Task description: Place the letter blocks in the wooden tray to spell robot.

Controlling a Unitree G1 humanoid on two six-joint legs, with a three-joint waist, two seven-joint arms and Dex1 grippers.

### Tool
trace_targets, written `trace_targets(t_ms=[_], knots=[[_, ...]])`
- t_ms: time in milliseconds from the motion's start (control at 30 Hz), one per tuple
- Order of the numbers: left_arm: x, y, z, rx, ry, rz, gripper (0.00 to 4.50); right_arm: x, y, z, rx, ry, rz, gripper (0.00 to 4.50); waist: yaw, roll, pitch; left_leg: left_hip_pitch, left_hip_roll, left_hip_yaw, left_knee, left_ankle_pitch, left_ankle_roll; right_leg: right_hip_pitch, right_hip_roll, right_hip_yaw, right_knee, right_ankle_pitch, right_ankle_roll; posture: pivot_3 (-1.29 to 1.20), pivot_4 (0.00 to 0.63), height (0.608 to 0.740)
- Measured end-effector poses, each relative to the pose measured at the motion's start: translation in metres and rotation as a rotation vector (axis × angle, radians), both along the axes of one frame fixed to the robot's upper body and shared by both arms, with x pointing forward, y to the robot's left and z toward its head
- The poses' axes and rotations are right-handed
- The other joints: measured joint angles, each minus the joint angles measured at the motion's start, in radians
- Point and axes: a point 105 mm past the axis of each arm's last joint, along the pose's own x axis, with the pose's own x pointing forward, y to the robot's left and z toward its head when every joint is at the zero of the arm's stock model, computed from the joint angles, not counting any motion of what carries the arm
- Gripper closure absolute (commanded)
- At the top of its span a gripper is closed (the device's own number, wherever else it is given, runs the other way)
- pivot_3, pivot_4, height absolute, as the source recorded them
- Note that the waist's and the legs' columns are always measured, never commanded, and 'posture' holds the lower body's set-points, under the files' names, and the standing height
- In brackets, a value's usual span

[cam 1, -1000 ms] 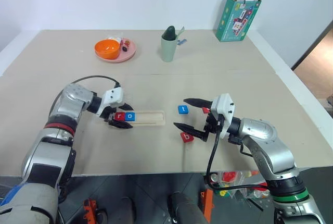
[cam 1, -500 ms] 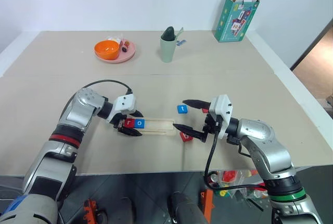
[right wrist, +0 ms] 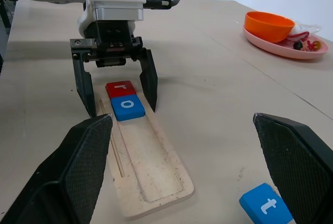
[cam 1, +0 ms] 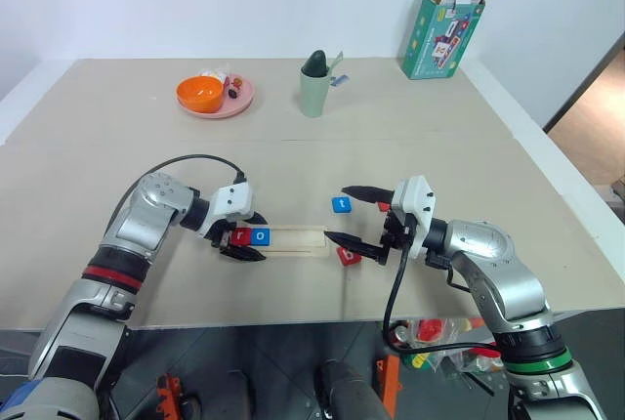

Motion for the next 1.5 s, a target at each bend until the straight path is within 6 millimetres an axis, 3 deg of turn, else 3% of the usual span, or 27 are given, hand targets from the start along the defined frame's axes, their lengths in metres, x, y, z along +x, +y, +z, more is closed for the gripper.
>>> trace_targets(t_ms=[33,100,133,400,567,667,800,933,1167,1400,1500], knots=[[0.000,0.000,0.000,0.000,0.000,0.001,1.31,0.000,0.000,0.000,0.000,-0.001,0.001,0.00,0.000,0.000,0.000,0.000,0.000,0.000,0.000,0.000,0.000,0.000,0.000,0.000,0.000,0.000,0.000,0.00,0.150,0.740],[0.000,0.000,0.000,0.000,0.004,0.005,0.26,0.000,0.000,0.000,0.000,-0.003,0.002,0.00,0.000,0.000,0.000,0.000,0.000,0.000,0.001,0.000,0.000,0.001,0.000,0.000,0.000,0.000,-0.001,0.00,0.150,0.740],[0.000,0.000,-0.001,0.002,0.006,0.007,0.03,0.000,0.000,0.000,0.000,-0.003,0.002,0.00,0.000,0.000,0.000,0.000,0.000,0.000,0.002,0.000,0.000,0.001,0.000,0.000,0.000,-0.001,-0.002,0.00,0.150,0.740],[0.000,0.002,0.000,0.019,-0.007,0.010,0.03,-0.002,-0.001,-0.001,-0.007,-0.001,0.009,0.00,-0.004,0.001,0.000,0.000,0.000,0.001,0.006,0.000,0.000,0.001,0.000,0.002,0.000,-0.001,-0.004,0.00,0.150,0.740],[0.000,0.031,0.019,0.047,-0.068,0.054,0.03,0.000,-0.015,-0.001,-0.057,0.005,0.006,0.00,-0.005,0.001,0.000,0.000,0.000,0.001,0.005,0.000,0.000,0.001,0.000,0.002,0.000,-0.001,-0.004,0.00,0.150,0.740],[-0.008,0.032,0.037,-0.041,-0.118,0.024,0.03,0.000,-0.023,-0.003,-0.104,0.014,0.027,0.00,-0.003,0.001,0.000,-0.002,0.000,0.002,0.005,0.000,0.000,0.000,0.000,0.003,0.000,-0.002,-0.004,0.00,0.150,0.740],[-0.038,0.024,0.053,-0.244,-0.125,-0.041,0.03,0.001,-0.030,-0.007,-0.169,0.028,0.089,0.00,-0.004,0.001,0.000,-0.001,0.000,0.005,0.004,-0.001,0.001,-0.001,-0.001,0.004,0.000,-0.003,-0.003,0.00,0.150,0.740],[-0.069,0.016,0.046,-0.365,-0.080,-0.035,0.03,0.003,-0.035,-0.023,-0.264,0.052,0.172,0.00,-0.005,0.001,0.000,-0.001,0.001,0.005,0.004,-0.001,0.001,-0.001,-0.001,0.003,0.000,-0.003,-0.003,0.00,0.150,0.740],[-0.103,0.004,0.025,-0.464,-0.020,0.067,0.03,0.009,-0.033,-0.041,-0.336,0.060,0.282,0.00,-0.006,0.001,0.001,0.002,0.001,0.007,0.006,-0.001,0.001,0.001,-0.001,0.006,0.000,-0.002,-0.004,0.00,0.150,0.740],[-0.110,-0.002,0.025,-0.477,-0.036,0.150,0.03,0.010,-0.026,-0.055,-0.340,0.071,0.347,0.00,-0.004,0.001,0.001,0.002,0.000,0.008,0.006,0.000,0.000,0.001,-0.001,0.006,0.000,-0.002,-0.005,0.00,0.150,0.740],[-0.110,-0.002,0.024,-0.474,-0.042,0.174,0.00,0.013,-0.025,-0.059,-0.339,0.084,0.353,0.83,-0.004,0.001,0.001,0.002,0.001,0.008,0.006,0.000,0.000,0.001,-0.001,0.007,0.000,-0.002,-0.005,0.00,0.150,0.740]])
